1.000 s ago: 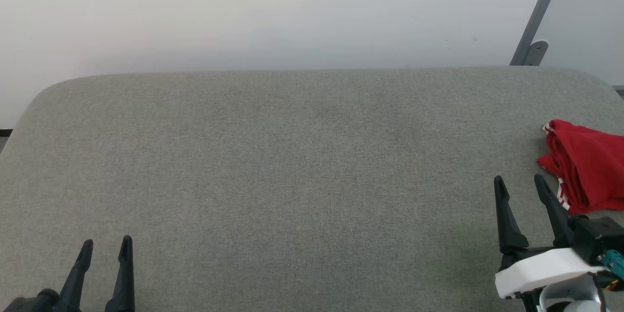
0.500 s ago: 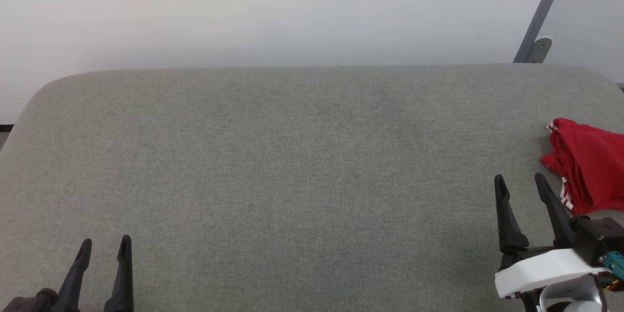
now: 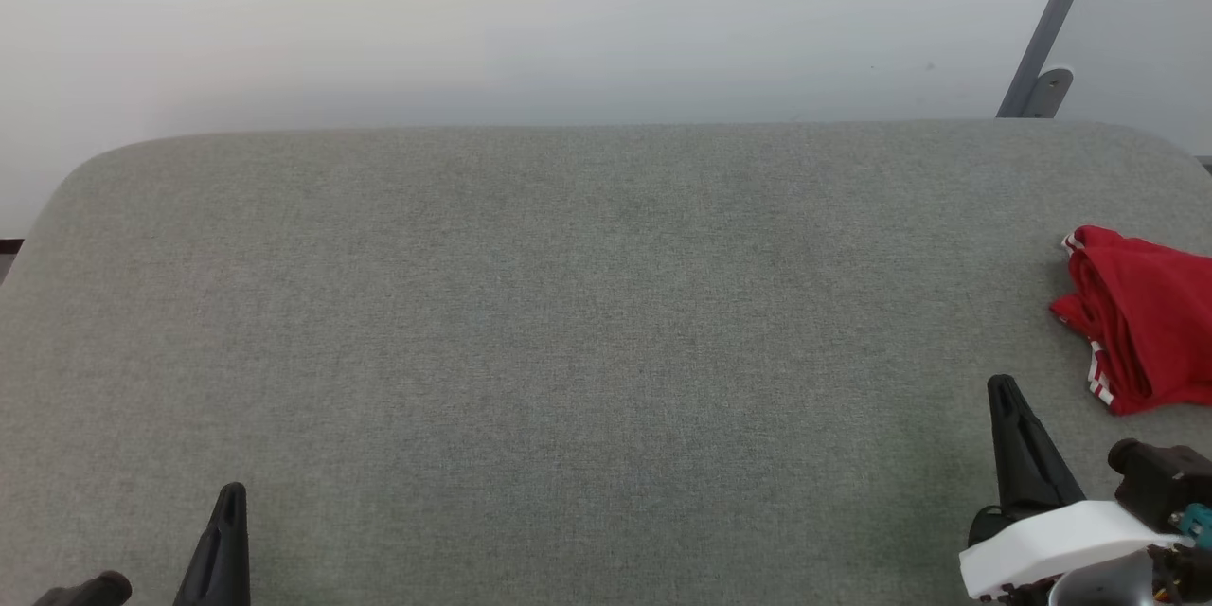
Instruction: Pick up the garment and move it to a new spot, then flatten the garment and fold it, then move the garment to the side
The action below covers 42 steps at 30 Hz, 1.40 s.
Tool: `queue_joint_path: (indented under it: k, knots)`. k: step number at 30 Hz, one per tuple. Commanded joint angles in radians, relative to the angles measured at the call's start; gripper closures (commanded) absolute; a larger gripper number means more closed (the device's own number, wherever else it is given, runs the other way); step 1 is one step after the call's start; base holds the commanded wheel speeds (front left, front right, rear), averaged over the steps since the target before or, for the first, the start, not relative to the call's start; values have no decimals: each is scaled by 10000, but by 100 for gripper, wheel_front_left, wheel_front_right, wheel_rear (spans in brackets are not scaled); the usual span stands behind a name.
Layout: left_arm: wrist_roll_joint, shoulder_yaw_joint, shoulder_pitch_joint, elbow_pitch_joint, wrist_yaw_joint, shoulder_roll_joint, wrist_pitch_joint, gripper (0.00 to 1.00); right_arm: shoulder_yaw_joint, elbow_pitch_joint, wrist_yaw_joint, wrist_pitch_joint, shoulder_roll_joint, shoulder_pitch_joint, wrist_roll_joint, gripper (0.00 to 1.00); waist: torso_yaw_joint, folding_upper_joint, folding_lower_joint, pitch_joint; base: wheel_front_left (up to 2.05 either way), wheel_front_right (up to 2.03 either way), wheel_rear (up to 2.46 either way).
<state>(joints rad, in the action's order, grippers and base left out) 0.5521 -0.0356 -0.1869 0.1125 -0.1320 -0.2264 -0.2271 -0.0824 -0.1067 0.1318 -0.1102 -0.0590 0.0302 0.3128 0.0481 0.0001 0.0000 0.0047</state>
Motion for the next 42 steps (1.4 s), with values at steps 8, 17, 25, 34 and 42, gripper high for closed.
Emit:
queue_joint_path:
  k: [8,17,25,34,42]
  knots:
    - [1473,-132,595,80,5,90,422,100,-53,-39,-3,290,14,-382,1769,100,-36,-1,0,-2,0,0,0]
    - [2562,-180,883,228,6,253,744,100,-79,-185,-4,510,23,-509,3073,100,-69,-1,0,-3,0,0,0]
    - [3546,-228,1142,347,7,416,1040,100,-105,-327,-5,717,31,-616,4257,100,-101,-1,0,-4,0,0,0]
    - [4543,-283,1404,475,9,577,1351,100,-136,-463,-6,931,38,-745,5475,100,-138,-1,0,-5,0,0,0]
    - [5476,-338,1637,596,10,741,1644,100,-166,-603,-8,1130,47,-849,6586,100,-175,-1,0,-6,0,0,0]
